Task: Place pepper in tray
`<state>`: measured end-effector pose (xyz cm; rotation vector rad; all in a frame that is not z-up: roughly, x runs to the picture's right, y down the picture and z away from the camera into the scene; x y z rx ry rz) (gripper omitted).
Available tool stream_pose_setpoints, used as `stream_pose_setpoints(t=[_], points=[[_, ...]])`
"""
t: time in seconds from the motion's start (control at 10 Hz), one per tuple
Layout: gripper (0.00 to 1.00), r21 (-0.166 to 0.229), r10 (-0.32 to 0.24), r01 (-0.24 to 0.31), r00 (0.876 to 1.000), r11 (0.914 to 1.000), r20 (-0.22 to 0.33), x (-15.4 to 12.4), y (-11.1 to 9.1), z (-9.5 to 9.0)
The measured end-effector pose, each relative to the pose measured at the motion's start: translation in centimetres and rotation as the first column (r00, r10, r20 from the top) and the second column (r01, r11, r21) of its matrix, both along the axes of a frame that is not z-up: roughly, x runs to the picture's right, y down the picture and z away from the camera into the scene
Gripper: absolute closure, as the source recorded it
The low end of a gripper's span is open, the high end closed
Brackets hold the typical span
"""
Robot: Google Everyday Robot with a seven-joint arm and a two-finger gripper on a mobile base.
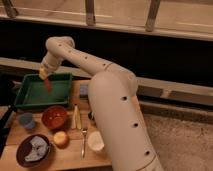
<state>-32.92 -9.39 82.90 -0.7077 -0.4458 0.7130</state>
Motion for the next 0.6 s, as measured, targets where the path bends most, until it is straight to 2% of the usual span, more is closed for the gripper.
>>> stream_pose_setpoints(t=[0.2,0.4,0.6], points=[[1.00,-0.001,-0.003,0.003,1.000,1.0000,0.002,-0.26,0.12,-0.05],[0.98,-0.001,-0.003,0.003,1.000,1.0000,0.002,-0.25,0.14,-0.05],[0.78,0.000,-0.002,0.002,1.000,1.0000,0.001,-0.14,0.08,-0.03]])
